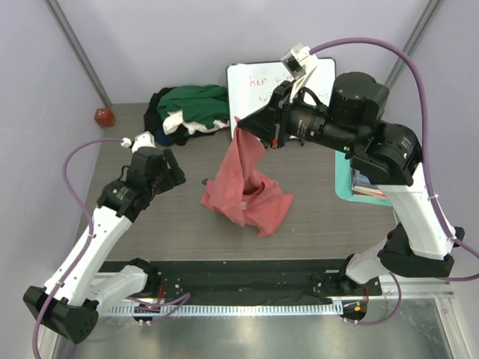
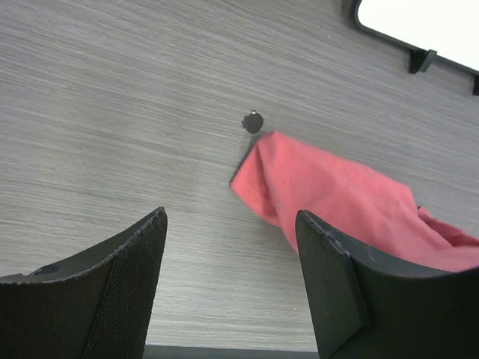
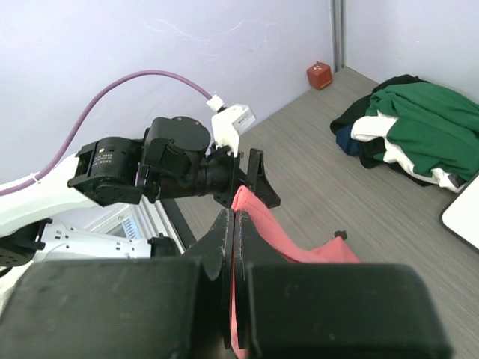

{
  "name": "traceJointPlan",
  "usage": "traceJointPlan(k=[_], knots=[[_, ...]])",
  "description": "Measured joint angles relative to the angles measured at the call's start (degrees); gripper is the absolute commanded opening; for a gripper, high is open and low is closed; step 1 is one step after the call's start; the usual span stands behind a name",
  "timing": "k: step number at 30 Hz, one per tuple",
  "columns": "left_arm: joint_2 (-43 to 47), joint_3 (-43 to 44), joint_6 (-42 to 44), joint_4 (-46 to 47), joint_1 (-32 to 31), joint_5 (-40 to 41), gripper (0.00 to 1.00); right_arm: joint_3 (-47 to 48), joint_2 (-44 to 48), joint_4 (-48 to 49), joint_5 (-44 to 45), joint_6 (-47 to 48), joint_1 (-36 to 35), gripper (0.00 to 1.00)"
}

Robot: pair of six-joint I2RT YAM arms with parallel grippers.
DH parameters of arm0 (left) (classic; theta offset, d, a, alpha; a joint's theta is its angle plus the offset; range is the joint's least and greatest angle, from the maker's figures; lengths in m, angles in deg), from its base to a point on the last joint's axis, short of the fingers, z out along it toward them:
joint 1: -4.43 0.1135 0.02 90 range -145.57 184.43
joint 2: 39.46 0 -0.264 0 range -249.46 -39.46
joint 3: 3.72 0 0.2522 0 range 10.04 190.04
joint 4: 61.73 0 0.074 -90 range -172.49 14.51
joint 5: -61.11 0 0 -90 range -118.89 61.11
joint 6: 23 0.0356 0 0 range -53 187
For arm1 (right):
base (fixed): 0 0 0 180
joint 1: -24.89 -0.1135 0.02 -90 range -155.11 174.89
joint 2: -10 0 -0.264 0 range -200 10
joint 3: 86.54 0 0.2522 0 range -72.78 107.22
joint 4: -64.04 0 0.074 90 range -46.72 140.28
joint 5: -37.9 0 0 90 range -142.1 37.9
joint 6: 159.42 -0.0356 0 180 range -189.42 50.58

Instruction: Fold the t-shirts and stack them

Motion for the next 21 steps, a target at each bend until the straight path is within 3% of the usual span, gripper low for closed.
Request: traceJointPlan(k=[4, 10, 15, 18, 21], knots=[[-0.7, 0.3, 0.2, -0.2, 0.0, 0.3, 0.71, -2.3, -1.1, 0.9, -1.3, 0.0, 0.0, 0.01], [-5.1, 0.7, 0.3, -0.2, 0.0, 0.2, 0.71, -12.6, -12.3, 3.2, -4.4, 0.6, -0.5, 0.01], [-6.7, 0.7, 1.2, 0.0, 0.0, 0.7, 0.72, -31.5, -25.9, 9.2, -5.8, 0.2, -1.9, 0.01], [-6.8, 0.4, 1.5, 0.6, 0.1, 1.0, 0.72, -41.4, -28.8, 9.5, -6.3, -0.5, -2.8, 0.01], [-7.0, -0.8, 1.5, 1.4, 0.3, 1.0, 0.72, -44.2, -28.9, 10.1, -6.2, -0.7, -3.5, 0.01]])
